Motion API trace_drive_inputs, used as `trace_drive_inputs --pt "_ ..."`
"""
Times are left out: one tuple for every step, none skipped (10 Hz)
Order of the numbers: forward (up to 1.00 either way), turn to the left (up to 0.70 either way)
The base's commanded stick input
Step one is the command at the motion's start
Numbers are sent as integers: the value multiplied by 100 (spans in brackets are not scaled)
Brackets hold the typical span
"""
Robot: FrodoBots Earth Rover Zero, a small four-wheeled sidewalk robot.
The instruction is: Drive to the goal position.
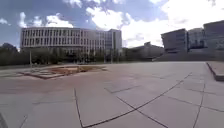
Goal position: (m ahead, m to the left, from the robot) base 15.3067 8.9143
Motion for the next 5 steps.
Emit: trace_drive_inputs --pt "70 0" --pt "70 0" --pt "70 0" --pt "70 0" --pt "70 0"
